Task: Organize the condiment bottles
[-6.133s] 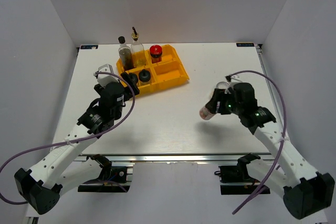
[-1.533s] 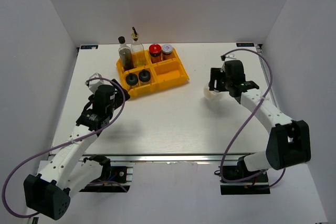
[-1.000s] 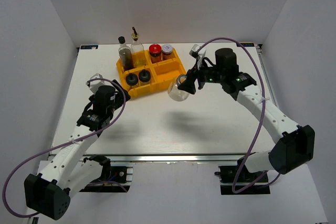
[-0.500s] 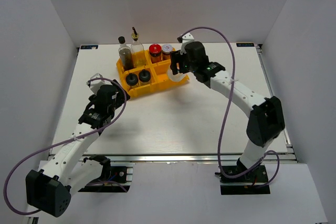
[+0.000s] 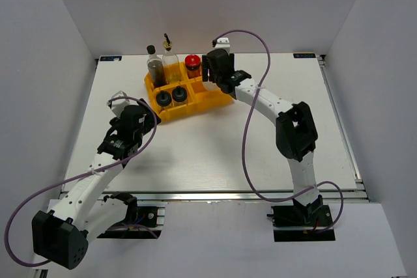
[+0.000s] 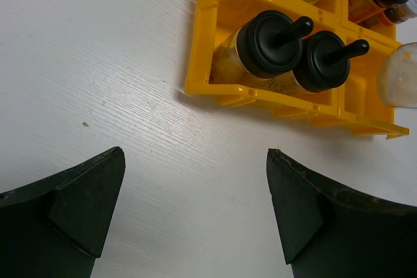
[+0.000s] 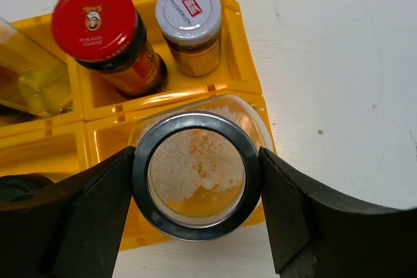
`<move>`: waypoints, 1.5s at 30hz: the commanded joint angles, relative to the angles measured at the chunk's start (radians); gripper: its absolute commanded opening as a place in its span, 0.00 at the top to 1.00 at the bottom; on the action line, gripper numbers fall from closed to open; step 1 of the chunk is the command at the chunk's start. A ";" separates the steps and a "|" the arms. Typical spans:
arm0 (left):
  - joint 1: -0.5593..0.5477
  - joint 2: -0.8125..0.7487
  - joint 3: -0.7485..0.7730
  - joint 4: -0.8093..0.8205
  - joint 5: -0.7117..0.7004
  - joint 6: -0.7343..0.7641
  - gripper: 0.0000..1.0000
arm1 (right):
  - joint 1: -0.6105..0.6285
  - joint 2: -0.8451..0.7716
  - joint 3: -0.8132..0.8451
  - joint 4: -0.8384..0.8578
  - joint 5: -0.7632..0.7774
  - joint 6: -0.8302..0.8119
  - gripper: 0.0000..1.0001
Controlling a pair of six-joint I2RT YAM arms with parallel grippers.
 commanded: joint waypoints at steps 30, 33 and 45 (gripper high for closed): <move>0.004 -0.025 0.055 -0.067 -0.046 -0.046 0.02 | 0.063 0.071 0.147 -0.028 0.116 0.138 0.11; 0.004 -0.017 0.099 -0.102 -0.062 -0.053 0.02 | 0.058 -0.024 0.117 -0.027 0.107 0.106 0.11; 0.113 0.009 0.173 -0.154 -0.160 -0.018 0.02 | -0.190 -0.856 -0.831 0.073 0.076 0.127 0.11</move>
